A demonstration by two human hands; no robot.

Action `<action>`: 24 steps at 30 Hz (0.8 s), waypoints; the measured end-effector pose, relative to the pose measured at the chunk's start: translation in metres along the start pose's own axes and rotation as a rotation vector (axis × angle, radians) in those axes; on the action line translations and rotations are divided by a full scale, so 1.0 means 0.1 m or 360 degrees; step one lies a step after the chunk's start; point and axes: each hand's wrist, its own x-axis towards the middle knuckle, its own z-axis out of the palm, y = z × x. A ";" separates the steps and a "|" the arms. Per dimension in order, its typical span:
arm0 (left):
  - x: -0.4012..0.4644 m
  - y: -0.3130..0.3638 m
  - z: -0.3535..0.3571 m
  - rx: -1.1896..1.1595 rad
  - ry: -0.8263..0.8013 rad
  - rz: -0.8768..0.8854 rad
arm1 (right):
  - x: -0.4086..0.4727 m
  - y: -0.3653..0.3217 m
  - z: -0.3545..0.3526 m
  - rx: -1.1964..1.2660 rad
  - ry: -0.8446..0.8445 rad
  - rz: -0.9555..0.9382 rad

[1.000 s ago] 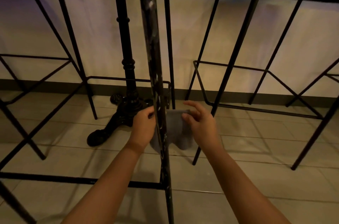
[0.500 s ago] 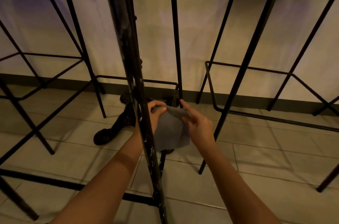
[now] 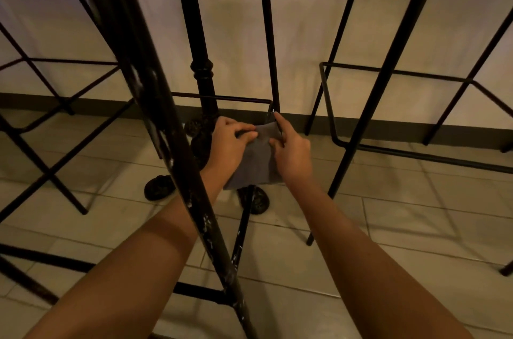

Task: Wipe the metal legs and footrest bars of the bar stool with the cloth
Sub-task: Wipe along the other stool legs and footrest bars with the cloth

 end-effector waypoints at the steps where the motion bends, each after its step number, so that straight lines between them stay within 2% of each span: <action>1: 0.02 0.00 0.01 -0.0006 0.0006 -0.0002 | 0.02 0.01 0.01 -0.0060 0.0006 -0.0021; 4: 0.07 0.00 0.05 -0.0034 0.0038 -0.0002 | 0.08 0.03 0.02 -0.0213 0.0031 -0.0061; 8: 0.16 0.02 0.09 0.0043 0.0049 0.0068 | 0.18 0.05 0.02 -0.0218 0.0043 0.0012; 11: 0.18 -0.04 0.20 0.0232 -0.0060 0.0075 | 0.19 0.08 0.05 -0.0227 -0.0083 0.0084; 14: 0.13 -0.12 0.31 0.0421 -0.0167 0.0002 | 0.17 0.13 0.05 -0.0228 -0.0103 0.0081; 19: 0.09 -0.15 0.34 0.0210 -0.0229 -0.0111 | 0.06 0.15 0.06 -0.0234 -0.0001 0.0000; 22: 0.09 -0.12 0.33 0.0017 -0.0263 -0.0240 | 0.04 0.15 0.10 -0.0146 -0.0071 0.0006; 24: 0.07 -0.11 0.36 0.0016 -0.0204 -0.0239 | 0.04 0.16 0.13 -0.0029 -0.0095 0.0080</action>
